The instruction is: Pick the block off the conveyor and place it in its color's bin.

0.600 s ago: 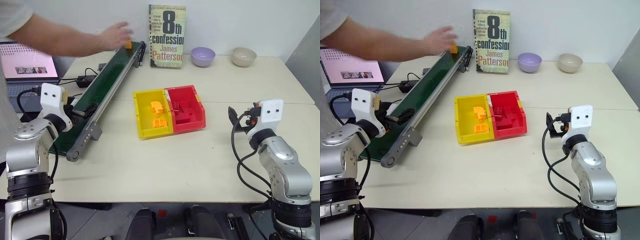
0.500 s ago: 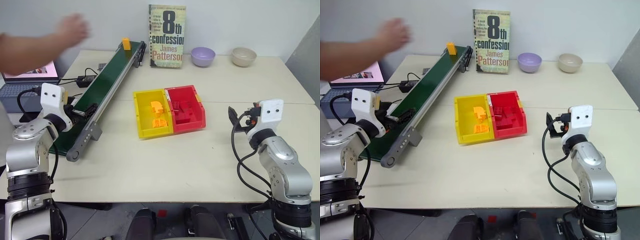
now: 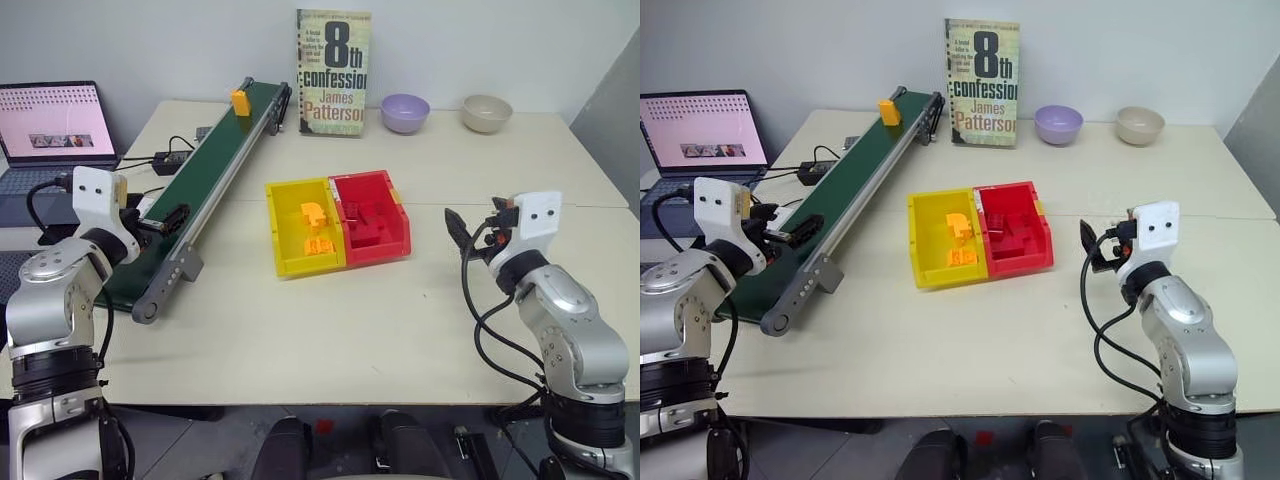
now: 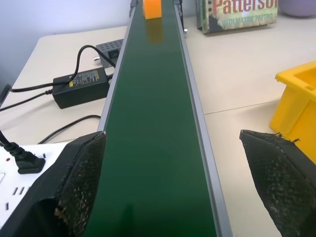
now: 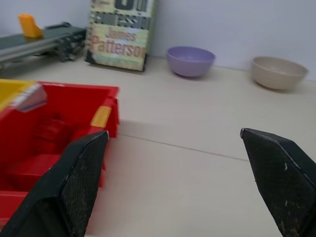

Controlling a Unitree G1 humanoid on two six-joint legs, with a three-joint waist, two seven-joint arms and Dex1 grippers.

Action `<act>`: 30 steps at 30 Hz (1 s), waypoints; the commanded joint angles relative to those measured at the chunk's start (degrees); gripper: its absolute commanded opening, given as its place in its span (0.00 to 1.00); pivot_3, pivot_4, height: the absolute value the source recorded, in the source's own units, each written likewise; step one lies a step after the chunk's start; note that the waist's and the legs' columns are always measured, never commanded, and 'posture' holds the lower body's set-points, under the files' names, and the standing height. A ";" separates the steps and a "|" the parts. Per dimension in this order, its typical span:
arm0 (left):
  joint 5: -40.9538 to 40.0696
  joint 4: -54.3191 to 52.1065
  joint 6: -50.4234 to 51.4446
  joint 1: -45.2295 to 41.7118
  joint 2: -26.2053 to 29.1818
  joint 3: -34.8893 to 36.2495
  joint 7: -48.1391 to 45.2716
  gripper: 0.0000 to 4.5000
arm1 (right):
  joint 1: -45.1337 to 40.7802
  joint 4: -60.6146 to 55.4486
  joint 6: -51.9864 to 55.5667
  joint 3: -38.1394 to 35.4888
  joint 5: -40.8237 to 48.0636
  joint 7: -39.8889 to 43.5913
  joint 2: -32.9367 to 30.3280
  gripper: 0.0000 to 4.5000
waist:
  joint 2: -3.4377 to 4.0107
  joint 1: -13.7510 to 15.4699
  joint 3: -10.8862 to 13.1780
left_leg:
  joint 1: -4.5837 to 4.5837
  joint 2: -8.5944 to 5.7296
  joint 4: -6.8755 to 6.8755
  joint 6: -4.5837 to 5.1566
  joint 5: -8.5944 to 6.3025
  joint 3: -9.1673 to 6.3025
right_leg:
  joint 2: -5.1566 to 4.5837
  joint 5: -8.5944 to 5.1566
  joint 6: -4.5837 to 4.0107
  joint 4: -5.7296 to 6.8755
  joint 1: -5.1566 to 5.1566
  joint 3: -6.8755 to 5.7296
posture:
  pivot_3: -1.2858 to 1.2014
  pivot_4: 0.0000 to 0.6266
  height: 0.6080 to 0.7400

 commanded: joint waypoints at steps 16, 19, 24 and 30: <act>-0.59 -0.43 -1.30 -3.16 -5.65 -1.38 4.59 1.00 | -8.29 -8.48 9.09 2.88 23.88 21.71 -11.01 1.00 | 0.00 0.04 0.01 | -0.09 0.02 -0.01 0.00 0.00 -0.15 | -0.04 0.00 -0.01 -0.09 0.02 -0.01 | 0.52 0.24 1.00; -0.06 0.86 -1.98 -4.06 -5.91 -1.72 5.13 1.00 | -8.89 -8.78 9.27 3.21 24.69 22.18 -11.79 1.00 | 0.00 0.05 0.01 | -0.11 0.01 -0.01 0.00 0.00 -0.21 | -0.03 0.00 -0.01 -0.09 0.02 -0.03 | 0.52 0.24 1.00; 0.64 1.79 -2.85 -4.74 -7.18 -2.69 6.60 1.00 | -9.19 -8.96 9.13 3.44 25.64 22.18 -12.79 1.00 | 0.00 0.05 0.01 | -0.12 -0.01 -0.01 0.00 0.00 -0.17 | -0.04 0.00 -0.01 -0.13 0.03 -0.02 | 0.52 0.24 1.00; 1.36 3.63 -3.67 -5.51 -7.54 -2.56 8.18 1.00 | -9.27 -9.33 9.06 3.59 26.49 22.10 -13.43 1.00 | 0.00 0.08 0.01 | -0.19 -0.01 -0.01 0.00 0.00 -0.21 | -0.06 0.01 -0.01 -0.27 0.03 -0.03 | 0.52 0.24 1.00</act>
